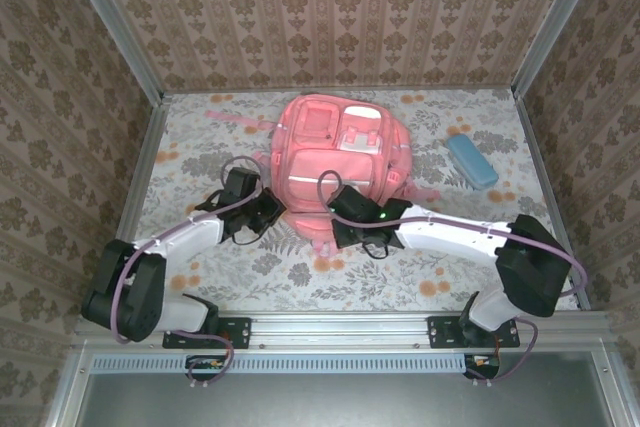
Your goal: Pack books, pencil case, and school supplies into a backpack
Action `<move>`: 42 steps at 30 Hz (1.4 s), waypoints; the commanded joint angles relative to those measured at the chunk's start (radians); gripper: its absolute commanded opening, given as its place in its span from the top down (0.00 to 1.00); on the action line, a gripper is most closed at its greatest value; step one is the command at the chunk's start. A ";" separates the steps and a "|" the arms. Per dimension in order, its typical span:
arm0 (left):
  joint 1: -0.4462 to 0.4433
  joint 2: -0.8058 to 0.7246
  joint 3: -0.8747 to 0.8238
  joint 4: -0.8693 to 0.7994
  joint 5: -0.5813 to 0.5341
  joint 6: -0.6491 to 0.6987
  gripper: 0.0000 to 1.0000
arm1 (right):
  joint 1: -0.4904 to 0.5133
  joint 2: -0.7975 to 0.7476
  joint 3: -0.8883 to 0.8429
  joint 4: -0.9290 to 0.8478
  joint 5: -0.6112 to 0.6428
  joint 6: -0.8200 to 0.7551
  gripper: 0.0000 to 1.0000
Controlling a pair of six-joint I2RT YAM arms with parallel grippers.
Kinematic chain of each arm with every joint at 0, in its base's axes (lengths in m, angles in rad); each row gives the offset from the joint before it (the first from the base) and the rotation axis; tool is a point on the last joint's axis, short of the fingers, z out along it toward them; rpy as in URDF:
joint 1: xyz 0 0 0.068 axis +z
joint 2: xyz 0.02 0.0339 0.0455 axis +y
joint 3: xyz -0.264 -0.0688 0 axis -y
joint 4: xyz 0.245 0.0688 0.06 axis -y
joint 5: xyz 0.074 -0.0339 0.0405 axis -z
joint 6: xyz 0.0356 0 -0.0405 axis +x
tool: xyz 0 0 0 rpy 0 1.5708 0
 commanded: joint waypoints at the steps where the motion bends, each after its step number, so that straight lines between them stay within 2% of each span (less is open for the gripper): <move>1: 0.045 -0.033 -0.012 -0.076 -0.073 0.054 1.00 | -0.074 -0.081 -0.036 -0.124 0.156 -0.013 1.00; 6: 0.069 -0.050 0.013 -0.107 -0.073 0.086 1.00 | -0.129 -0.109 -0.040 -0.106 0.110 -0.036 1.00; 10: 0.089 -0.071 0.050 -0.151 -0.081 0.118 0.99 | -0.117 -0.109 -0.019 0.008 -0.116 -0.115 1.00; 11: 0.092 -0.079 0.058 -0.171 -0.086 0.125 0.96 | -0.108 -0.109 -0.011 0.029 -0.164 -0.129 1.00; 13: 0.099 -0.107 0.074 -0.209 -0.100 0.139 0.80 | -0.090 -0.083 0.026 0.059 -0.248 -0.144 1.00; 16: 0.100 -0.156 0.083 -0.252 -0.111 0.142 0.63 | -0.072 -0.024 0.092 0.094 -0.326 -0.140 1.00; 18: 0.101 -0.189 0.078 -0.260 -0.095 0.130 0.54 | -0.065 0.017 0.132 0.125 -0.367 -0.124 1.00; 20: 0.099 -0.220 0.064 -0.243 -0.058 0.104 0.50 | -0.060 0.055 0.171 0.147 -0.387 -0.108 1.00; 24: 0.082 -0.261 0.027 -0.151 0.028 0.018 0.48 | -0.046 0.121 0.226 0.159 -0.402 -0.106 1.00; 28: 0.049 -0.261 0.018 -0.086 0.055 -0.044 0.47 | -0.040 0.161 0.240 0.159 -0.418 -0.114 1.00; 36: -0.016 -0.162 -0.018 0.040 0.044 -0.150 0.51 | -0.030 0.177 0.211 0.174 -0.429 -0.088 1.00; 38: -0.051 -0.145 -0.036 0.056 0.023 -0.176 0.51 | -0.028 0.178 0.211 0.172 -0.426 -0.083 1.00; 42: -0.063 -0.125 -0.044 0.047 0.008 -0.198 0.49 | -0.024 0.180 0.210 0.167 -0.413 -0.079 1.00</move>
